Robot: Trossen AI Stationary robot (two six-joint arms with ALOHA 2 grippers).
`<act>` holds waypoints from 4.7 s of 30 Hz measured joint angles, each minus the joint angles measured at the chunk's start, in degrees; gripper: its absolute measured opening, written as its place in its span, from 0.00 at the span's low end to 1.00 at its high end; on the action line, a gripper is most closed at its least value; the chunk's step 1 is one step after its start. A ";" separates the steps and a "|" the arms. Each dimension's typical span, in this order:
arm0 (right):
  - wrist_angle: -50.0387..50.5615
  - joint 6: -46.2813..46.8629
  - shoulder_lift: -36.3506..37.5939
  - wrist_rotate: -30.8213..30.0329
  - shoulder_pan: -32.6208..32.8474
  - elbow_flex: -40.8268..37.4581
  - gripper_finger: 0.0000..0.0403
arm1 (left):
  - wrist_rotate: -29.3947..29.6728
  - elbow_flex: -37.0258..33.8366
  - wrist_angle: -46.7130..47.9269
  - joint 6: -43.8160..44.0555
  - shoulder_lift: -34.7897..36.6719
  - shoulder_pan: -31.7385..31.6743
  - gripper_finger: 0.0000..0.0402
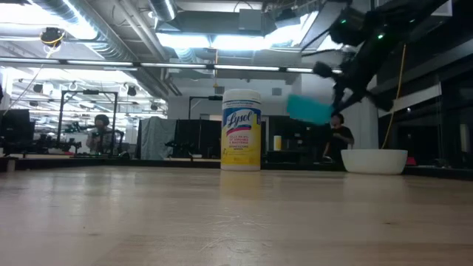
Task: Nest bowls inside each other
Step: Stack the light blue bowl on the green bowl, then stack the dark blue bowl on the light blue bowl
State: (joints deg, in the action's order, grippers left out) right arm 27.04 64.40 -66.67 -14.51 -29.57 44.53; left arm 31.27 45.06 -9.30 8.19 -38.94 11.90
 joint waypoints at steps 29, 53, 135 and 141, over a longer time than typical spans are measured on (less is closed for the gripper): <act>17.54 24.29 10.04 -3.21 -26.04 -8.11 0.00 | -4.00 -0.02 -0.07 -3.43 1.87 0.02 0.25; 8.14 2.25 9.31 5.49 -27.61 -8.15 0.41 | -3.96 -0.02 -0.03 -3.43 2.85 0.00 0.25; 24.33 -22.96 -0.18 13.44 -28.38 12.26 0.00 | -2.50 -0.02 -16.02 -5.94 -9.58 0.00 0.25; 25.85 -7.65 -3.47 12.16 -28.17 11.64 0.00 | -4.72 -0.02 -16.04 -6.62 -9.54 0.00 0.25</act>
State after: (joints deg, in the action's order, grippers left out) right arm 52.89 56.76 -70.14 -2.35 -57.74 56.17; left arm 26.55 45.04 -25.34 1.56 -48.48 11.90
